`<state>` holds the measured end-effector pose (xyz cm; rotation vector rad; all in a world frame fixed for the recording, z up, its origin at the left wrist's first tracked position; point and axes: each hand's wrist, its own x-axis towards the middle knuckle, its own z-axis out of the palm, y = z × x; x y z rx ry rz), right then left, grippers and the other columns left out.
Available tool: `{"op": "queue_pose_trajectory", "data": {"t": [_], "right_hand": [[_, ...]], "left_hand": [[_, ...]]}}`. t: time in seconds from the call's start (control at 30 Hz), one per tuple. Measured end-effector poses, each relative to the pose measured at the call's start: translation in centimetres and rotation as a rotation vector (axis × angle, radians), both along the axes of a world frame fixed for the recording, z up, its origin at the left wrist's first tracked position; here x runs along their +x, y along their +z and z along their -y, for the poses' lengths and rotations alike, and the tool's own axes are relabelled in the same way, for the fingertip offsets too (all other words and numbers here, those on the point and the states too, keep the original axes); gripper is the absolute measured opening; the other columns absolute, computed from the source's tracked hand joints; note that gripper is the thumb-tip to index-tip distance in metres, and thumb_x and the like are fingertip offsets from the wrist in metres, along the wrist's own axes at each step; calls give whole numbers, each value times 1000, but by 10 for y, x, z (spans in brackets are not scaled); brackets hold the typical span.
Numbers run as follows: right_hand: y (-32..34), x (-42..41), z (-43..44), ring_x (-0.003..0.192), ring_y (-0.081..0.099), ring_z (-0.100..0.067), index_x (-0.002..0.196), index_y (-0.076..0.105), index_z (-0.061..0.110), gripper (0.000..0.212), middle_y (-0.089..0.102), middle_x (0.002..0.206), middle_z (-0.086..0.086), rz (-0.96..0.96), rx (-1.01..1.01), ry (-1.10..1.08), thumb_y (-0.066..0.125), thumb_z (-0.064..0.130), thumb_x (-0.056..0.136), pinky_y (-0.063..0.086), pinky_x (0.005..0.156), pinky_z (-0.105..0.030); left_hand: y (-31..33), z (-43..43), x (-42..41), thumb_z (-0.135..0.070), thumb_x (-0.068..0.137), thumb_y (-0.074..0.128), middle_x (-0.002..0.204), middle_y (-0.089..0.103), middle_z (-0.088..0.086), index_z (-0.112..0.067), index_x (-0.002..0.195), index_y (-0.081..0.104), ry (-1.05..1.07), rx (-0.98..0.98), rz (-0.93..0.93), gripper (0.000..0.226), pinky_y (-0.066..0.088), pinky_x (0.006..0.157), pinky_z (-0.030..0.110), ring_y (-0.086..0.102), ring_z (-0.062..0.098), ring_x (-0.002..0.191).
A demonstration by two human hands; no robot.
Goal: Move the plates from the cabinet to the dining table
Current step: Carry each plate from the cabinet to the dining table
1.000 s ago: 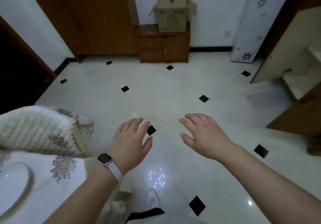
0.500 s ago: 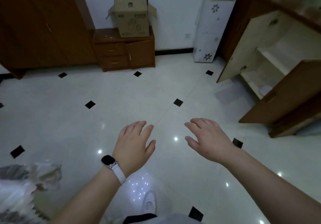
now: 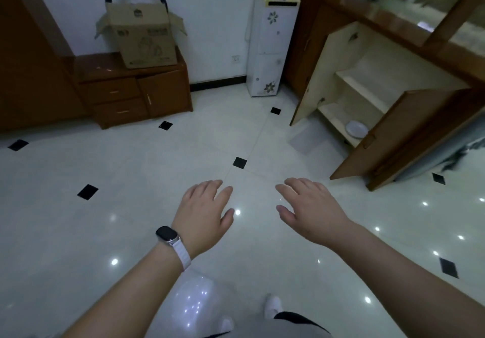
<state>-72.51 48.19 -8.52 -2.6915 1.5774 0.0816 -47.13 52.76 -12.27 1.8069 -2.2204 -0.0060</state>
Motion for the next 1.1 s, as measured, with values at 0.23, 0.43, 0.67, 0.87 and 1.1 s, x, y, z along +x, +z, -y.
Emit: {"op": "queue_pose_trajectory", "data": {"t": [0.23,0.43,0.67,0.87,1.1], "right_hand": [[-1,-5,37,110,61,-27,121,63,17,54,64,121,-6,5,4,-88,35,50,88,47,89,-42],[-6,-30,93,111,59,-27,127,59,19,58,62,126,-5,46,35,-168,29,51,89,46,90,-41],[-5,-91,183,102,62,-28,122,62,18,54,65,118,-5,117,16,-242,34,49,88,48,83,-40],[4,-148,263,123,50,-21,136,49,22,48,53,137,-1,109,-1,-251,38,48,97,38,100,-39],[5,-184,321,129,45,-19,140,45,25,49,49,142,1,147,5,-309,37,49,98,35,105,-38]], "left_hand": [[-4,43,-4,-42,85,46,120,64,11,-15,119,64,-41,55,7,47,49,94,45,60,31,109],[-3,103,-25,-42,85,47,119,65,11,-15,117,64,-68,72,52,46,49,92,45,61,30,109],[14,215,-86,-43,84,46,118,65,11,-15,115,66,-131,54,94,46,49,92,44,61,31,107],[27,302,-149,-43,85,47,119,64,9,-16,116,65,-183,9,103,45,48,92,41,60,29,110],[35,374,-192,-42,85,47,118,65,9,-16,117,64,-237,-8,124,45,49,92,42,61,30,108]]}}
